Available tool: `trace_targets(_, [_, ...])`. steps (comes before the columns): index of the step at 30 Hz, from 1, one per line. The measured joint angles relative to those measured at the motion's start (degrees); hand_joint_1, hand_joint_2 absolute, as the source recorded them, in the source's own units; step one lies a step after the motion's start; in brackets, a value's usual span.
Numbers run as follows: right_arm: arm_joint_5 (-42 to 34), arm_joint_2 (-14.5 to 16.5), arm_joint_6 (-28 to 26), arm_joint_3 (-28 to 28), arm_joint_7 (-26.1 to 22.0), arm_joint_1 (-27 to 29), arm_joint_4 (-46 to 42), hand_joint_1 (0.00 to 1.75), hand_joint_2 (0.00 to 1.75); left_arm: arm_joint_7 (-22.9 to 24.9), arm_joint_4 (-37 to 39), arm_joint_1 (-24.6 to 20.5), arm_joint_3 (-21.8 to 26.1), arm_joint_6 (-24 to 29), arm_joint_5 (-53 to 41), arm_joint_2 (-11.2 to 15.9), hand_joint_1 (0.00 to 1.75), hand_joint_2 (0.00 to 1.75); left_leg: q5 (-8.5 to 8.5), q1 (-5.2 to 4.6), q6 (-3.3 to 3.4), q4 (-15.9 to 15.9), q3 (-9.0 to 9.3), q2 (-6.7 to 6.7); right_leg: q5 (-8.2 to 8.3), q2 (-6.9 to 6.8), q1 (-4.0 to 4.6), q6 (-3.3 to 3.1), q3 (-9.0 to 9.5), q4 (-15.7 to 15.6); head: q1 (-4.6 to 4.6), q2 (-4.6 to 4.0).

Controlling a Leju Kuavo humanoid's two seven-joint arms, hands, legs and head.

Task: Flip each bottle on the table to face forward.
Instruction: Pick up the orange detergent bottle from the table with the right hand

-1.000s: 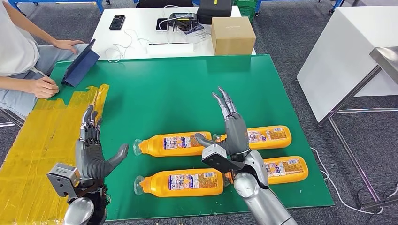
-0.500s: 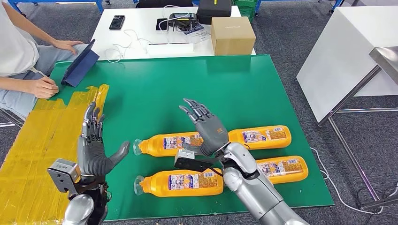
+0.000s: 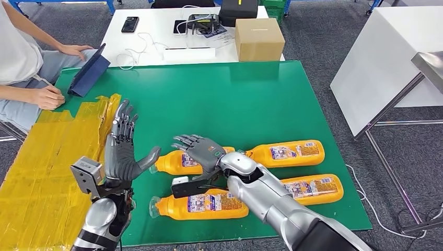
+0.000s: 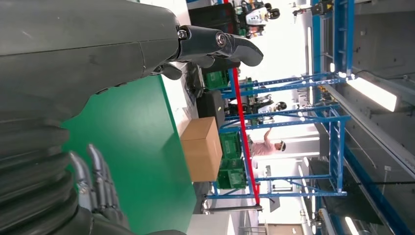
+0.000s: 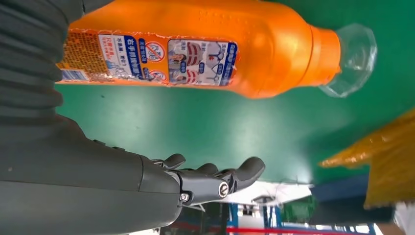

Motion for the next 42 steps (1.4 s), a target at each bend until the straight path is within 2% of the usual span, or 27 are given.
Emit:
trace_targets(10, [0.24, 2.61, 0.92, 1.4, 11.46, -3.78, 7.32, 0.0, 1.75, 0.01, 1.39, -0.68, -0.33, 0.08, 0.33, -0.02, 0.0, 1.75, 0.0, 0.0, 0.0, 0.0, 0.0, 0.0, 0.0, 0.0, 0.0, 0.0, 0.0, 0.0, 0.0, 0.0])
trace_targets(14, [0.71, 3.42, 0.69, 1.47, 14.19, -4.56, 8.64, 0.0, 1.75, 0.09, 1.49, -0.62, -0.32, 0.17, 0.33, -0.03, 0.0, 1.75, 0.0, 0.0, 0.0, 0.0, 0.0, 0.0, 0.0, 0.0, 0.0, 0.0, 0.0, 0.0, 0.0, 0.0])
trace_targets(31, [1.25, 4.44, 1.05, 1.79, 16.34, -5.45, 11.24, 0.0, 1.75, 0.38, 1.67, -0.5, -0.3, 0.4, 0.31, -0.25, 0.0, 1.75, 0.0, 0.0, 0.0, 0.0, 0.0, -0.01, 0.0, 0.0, 0.0, 0.0, 0.0, 0.0, 0.0, 0.0])
trace_targets(42, [0.51, 4.75, 6.95, 1.8, 18.67, -6.25, 13.1, 0.0, 1.75, 0.55, 2.49, -0.57, -0.27, 0.75, 0.21, -0.68, 0.0, 1.75, 0.0, 0.0, 0.0, 0.0, 0.0, 0.0, 0.0, 0.0, 0.0, 0.0, -0.01, 0.0, 0.0, 0.0])
